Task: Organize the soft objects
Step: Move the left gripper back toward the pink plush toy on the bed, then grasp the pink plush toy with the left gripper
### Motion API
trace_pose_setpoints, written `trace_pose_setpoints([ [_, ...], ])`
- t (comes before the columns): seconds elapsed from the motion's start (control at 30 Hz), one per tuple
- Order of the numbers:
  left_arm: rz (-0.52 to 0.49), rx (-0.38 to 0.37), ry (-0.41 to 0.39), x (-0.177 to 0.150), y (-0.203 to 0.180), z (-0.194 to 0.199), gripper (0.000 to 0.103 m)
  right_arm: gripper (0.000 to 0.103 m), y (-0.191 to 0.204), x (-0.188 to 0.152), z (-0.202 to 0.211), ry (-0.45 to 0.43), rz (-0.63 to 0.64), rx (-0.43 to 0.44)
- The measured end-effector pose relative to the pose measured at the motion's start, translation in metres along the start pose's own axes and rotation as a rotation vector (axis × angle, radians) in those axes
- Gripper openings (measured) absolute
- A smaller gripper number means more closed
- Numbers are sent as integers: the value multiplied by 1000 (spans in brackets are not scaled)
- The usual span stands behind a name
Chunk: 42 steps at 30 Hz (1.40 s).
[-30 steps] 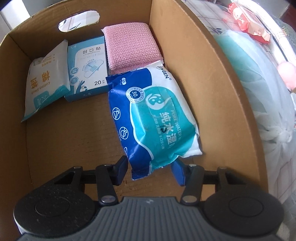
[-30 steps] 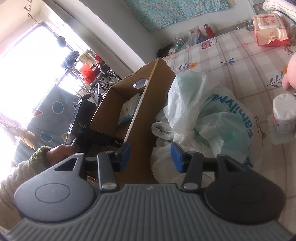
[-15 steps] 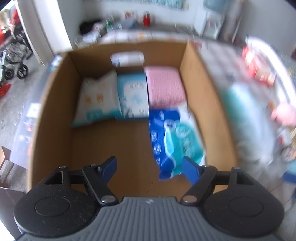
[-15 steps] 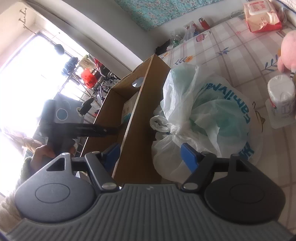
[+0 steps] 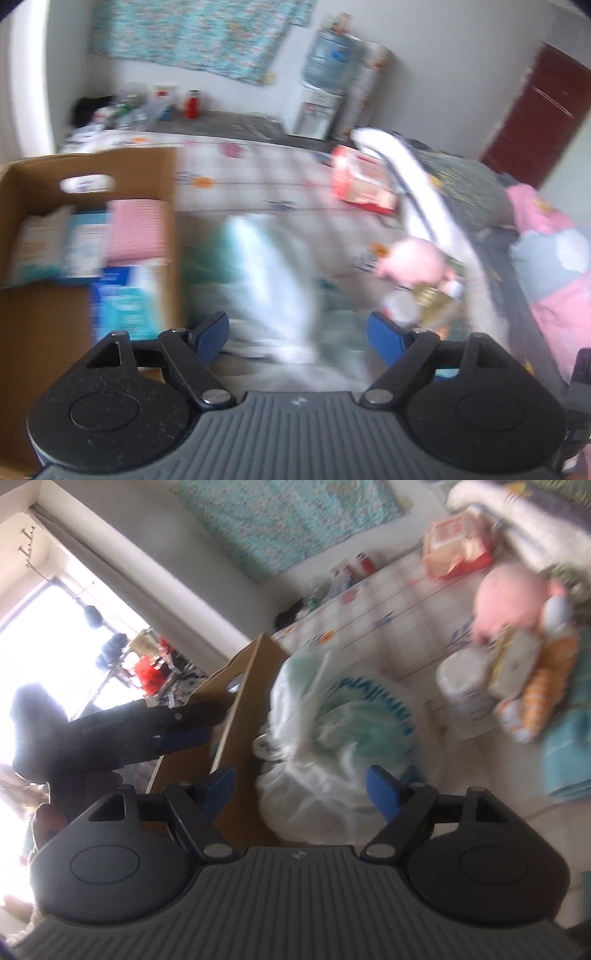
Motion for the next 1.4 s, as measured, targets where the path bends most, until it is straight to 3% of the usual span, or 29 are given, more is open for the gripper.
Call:
trace_pose_setpoints([
  [0.27,-170,-14,-63,-1,-89,-50,83,85,-44,12,65,-157,11,-241],
  [0.47,-271,0,-145,4,-129,-84,81,85,-85,27,99,-251,-52,-271],
  [0.6,-306,4,-154,9,-143,-106,75,84,-108,43,107,-295,-100,-267],
  [0.67,-309,-12,-150,14,-148,-116,68,81,-118,54,104,-304,-122,-262],
  [1.0,-260,-69,-134,49,-150,-145,40,47,-161,101,67,-277,-262,-184],
  [1.17,-238,-105,-89,59,-149,-160,42,45,-173,122,53,-259,-276,-162],
  [1.3,-234,-121,-63,62,-154,-170,63,47,-170,149,39,-209,-225,-155],
  [1.4,-242,-114,-33,63,-160,-179,69,51,-171,173,24,-165,-194,-177],
])
Point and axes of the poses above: each gripper's, at about its wrist camera, not at the fingertips, and z roughly against the way its jaws point, y to its left, x to its top, the point moved 5 cm from there along -z, roughly the way its jaws point, and after that the axes turned 12 degrees about y, right-handed, at the moved point
